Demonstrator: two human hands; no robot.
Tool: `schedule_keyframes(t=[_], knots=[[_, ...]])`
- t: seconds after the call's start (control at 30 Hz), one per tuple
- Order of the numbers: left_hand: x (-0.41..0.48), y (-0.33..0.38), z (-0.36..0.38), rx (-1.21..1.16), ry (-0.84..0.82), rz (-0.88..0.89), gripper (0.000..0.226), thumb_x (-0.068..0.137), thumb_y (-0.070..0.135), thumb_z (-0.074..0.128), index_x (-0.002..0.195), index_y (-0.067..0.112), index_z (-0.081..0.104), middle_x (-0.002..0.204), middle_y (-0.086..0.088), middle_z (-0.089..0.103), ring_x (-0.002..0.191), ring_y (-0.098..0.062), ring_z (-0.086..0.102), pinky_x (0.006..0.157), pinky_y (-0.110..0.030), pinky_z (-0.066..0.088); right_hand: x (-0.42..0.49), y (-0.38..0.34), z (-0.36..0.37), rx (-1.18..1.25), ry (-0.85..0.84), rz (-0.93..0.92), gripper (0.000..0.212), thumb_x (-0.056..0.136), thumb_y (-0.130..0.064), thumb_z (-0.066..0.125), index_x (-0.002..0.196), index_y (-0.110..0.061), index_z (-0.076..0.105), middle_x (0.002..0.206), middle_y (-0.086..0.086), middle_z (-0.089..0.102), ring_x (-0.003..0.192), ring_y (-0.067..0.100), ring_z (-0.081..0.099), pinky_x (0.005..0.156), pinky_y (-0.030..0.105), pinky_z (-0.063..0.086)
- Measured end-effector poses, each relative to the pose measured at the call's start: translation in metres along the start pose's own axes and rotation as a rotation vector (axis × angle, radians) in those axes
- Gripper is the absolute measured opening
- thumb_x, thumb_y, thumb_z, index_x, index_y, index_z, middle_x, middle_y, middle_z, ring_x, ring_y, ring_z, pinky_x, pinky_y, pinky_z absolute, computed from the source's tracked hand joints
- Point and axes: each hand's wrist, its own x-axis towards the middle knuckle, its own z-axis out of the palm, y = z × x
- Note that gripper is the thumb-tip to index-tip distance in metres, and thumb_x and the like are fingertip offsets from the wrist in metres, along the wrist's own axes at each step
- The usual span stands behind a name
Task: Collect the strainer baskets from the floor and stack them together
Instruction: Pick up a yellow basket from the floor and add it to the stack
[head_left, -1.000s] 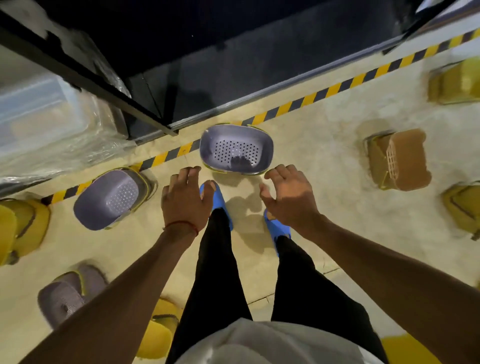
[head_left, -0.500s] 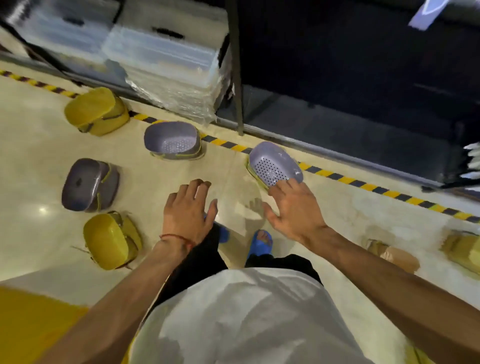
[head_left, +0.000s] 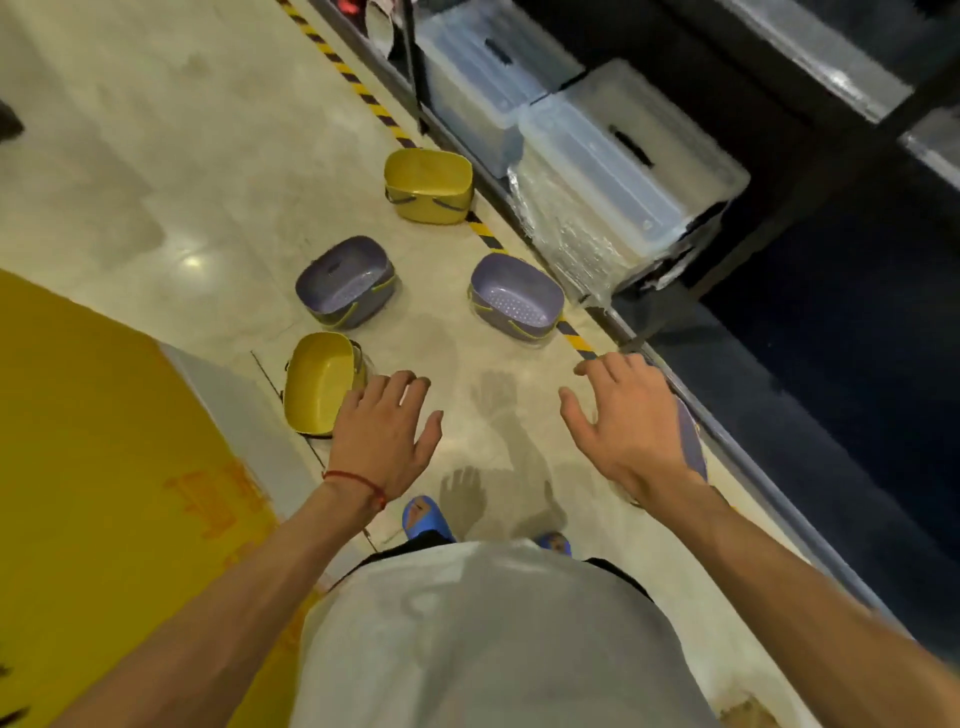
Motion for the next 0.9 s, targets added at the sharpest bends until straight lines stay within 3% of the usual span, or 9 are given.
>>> schedule_keyframes(t=[0.27, 0.43, 0.67, 0.9], knots=[[0.003, -0.111, -0.011, -0.002, 0.031, -0.230, 0.047, 0.094, 0.048, 0.040, 0.126, 0.018, 0.056, 0.122, -0.003, 0.060, 0.101, -0.025, 0.056, 0.076, -0.038, 0.045, 0.091, -0.113, 0.019, 0.045, 0.075, -0.270, 0.035, 0.095, -0.042, 0.055, 0.111, -0.012, 0.064, 0.098, 0.005, 0.063, 0.091, 0.028, 0.053, 0.079, 0.041, 0.042], [0.016, -0.154, -0.010, 0.018, 0.027, -0.376, 0.046, 0.095, 0.048, 0.042, 0.129, 0.020, 0.052, 0.125, -0.003, 0.058, 0.103, -0.024, 0.055, 0.075, -0.038, 0.045, 0.155, -0.157, 0.031, 0.056, 0.008, -0.480, 0.038, 0.096, -0.043, 0.052, 0.113, -0.012, 0.066, 0.100, 0.003, 0.064, 0.095, 0.028, 0.055, 0.083, 0.042, 0.045], [0.049, -0.184, -0.009, 0.029, 0.005, -0.690, 0.046, 0.098, 0.050, 0.034, 0.130, 0.021, 0.050, 0.124, 0.000, 0.056, 0.102, -0.022, 0.053, 0.073, -0.037, 0.047, 0.270, -0.202, 0.047, 0.032, -0.085, -0.843, 0.039, 0.094, -0.044, 0.049, 0.113, -0.013, 0.065, 0.103, 0.005, 0.064, 0.097, 0.029, 0.055, 0.082, 0.040, 0.045], [0.081, -0.172, -0.014, -0.006, 0.038, -1.036, 0.042, 0.099, 0.047, 0.038, 0.129, 0.020, 0.051, 0.123, 0.000, 0.057, 0.101, -0.021, 0.054, 0.070, -0.036, 0.047, 0.374, -0.241, 0.049, 0.041, -0.192, -1.134, 0.040, 0.096, -0.045, 0.048, 0.116, -0.015, 0.063, 0.103, 0.003, 0.063, 0.092, 0.026, 0.053, 0.079, 0.038, 0.044]])
